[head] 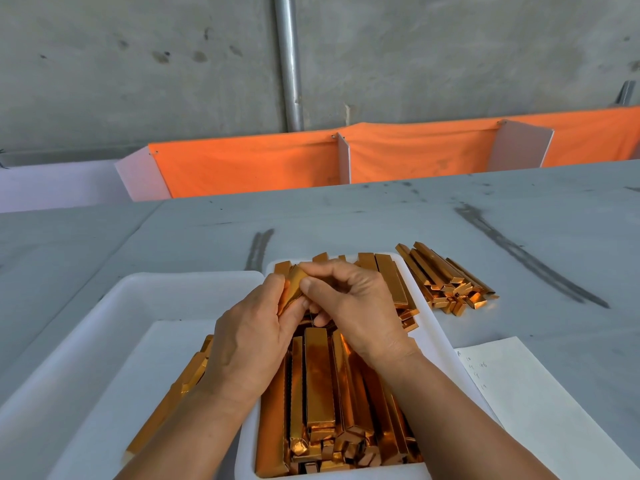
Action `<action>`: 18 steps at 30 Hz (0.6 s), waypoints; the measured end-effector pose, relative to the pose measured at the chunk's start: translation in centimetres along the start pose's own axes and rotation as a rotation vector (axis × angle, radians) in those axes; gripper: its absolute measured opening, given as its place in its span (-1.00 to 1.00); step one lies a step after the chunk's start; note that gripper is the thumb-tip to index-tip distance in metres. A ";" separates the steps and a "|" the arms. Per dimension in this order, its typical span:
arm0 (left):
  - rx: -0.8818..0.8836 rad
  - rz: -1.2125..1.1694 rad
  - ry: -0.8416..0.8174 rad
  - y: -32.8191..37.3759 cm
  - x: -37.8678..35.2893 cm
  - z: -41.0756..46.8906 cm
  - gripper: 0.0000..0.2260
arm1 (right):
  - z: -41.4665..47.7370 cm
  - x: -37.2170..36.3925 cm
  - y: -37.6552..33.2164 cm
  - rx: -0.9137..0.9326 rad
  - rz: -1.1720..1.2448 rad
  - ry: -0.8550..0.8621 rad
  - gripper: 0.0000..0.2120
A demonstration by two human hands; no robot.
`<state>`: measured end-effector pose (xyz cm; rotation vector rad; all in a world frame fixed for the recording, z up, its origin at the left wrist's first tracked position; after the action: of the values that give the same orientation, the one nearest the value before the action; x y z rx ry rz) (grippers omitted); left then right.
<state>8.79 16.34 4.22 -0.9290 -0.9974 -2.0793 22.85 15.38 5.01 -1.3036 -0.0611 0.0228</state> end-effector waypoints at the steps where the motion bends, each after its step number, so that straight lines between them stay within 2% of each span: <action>1: -0.007 0.004 -0.002 0.0 0.0 0.0 -0.64 | 0.1 0.0 0.1 -0.012 0.000 0.009 -0.85; 6: -0.021 -0.018 0.007 0.0 0.1 0.1 -0.63 | 0.2 0.4 0.1 -0.034 -0.032 0.051 -0.87; 10: 0.048 -0.228 0.012 -0.3 0.3 0.1 -0.63 | 0.4 1.0 0.2 -0.061 -0.026 0.108 -0.83; 13: 0.095 -0.358 -0.005 -0.6 0.3 0.1 -0.61 | 0.5 1.9 0.4 -0.162 -0.031 0.136 -0.82; 15: 0.116 -0.421 0.023 -0.7 0.6 0.1 -0.69 | 0.5 2.4 0.5 -0.240 -0.088 0.131 -0.78; 18: 0.187 -0.511 0.146 -1.2 1.3 0.2 -0.83 | 0.7 2.6 0.4 -0.367 -0.310 0.048 -0.76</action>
<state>7.16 16.82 4.92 -0.4472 -1.4326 -2.3647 25.45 16.28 4.89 -1.6479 -0.2340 -0.2968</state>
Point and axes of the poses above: each hand's wrist, its own z-axis towards the middle knuckle, its own x-axis out of the back of the hand, y = z × x, the point moved 4 cm from there along z, towards the middle knuckle, and after that the axes turned 7 degrees about -y, right-handed, at the moved point
